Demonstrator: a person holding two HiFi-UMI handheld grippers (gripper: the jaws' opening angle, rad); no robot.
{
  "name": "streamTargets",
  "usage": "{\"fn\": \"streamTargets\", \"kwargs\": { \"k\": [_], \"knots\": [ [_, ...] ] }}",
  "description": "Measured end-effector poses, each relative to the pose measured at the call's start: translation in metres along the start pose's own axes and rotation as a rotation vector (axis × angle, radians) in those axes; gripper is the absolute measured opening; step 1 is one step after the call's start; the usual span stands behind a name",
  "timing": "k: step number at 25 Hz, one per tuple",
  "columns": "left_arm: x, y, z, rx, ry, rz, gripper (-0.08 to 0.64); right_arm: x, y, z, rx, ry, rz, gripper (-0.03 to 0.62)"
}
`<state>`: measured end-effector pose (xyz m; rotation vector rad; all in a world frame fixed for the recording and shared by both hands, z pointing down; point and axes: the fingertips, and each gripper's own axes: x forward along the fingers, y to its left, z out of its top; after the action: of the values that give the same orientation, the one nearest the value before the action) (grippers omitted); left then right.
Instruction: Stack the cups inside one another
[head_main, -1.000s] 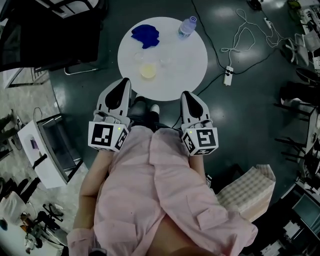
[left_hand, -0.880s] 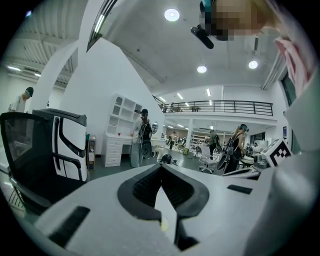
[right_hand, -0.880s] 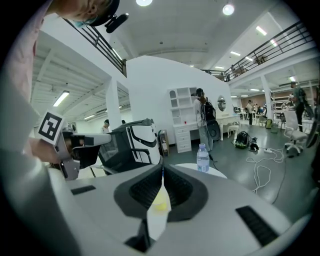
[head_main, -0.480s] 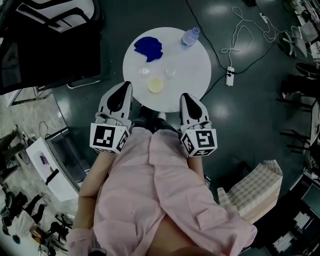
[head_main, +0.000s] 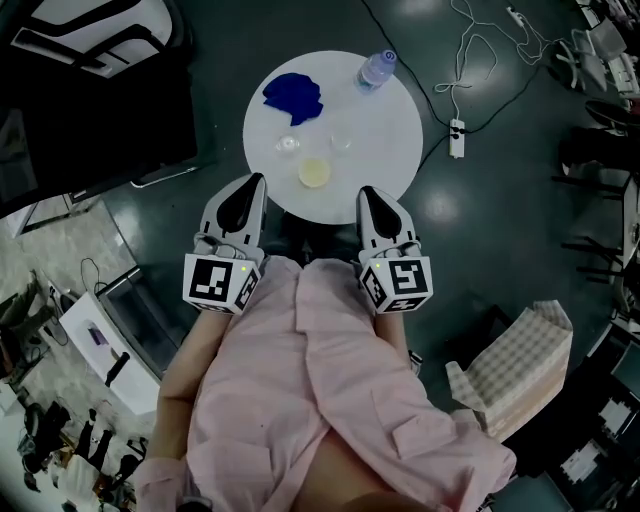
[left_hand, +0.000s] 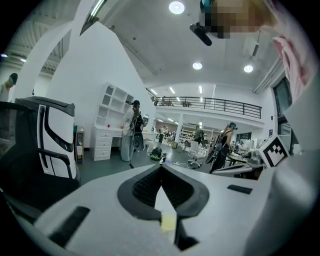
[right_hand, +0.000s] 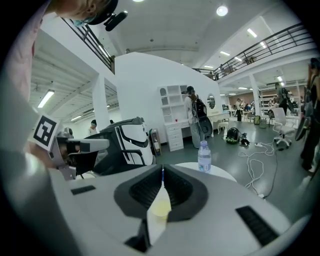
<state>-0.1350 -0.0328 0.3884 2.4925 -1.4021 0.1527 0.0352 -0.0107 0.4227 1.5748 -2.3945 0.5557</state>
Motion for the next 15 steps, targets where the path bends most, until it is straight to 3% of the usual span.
{"fn": "streamTargets", "kwargs": {
  "k": [15],
  "knots": [
    [-0.003,0.003,0.021,0.016,-0.074,0.008,0.009,0.006,0.006,0.015,-0.084,-0.019,0.002,0.032]
  ]
}}
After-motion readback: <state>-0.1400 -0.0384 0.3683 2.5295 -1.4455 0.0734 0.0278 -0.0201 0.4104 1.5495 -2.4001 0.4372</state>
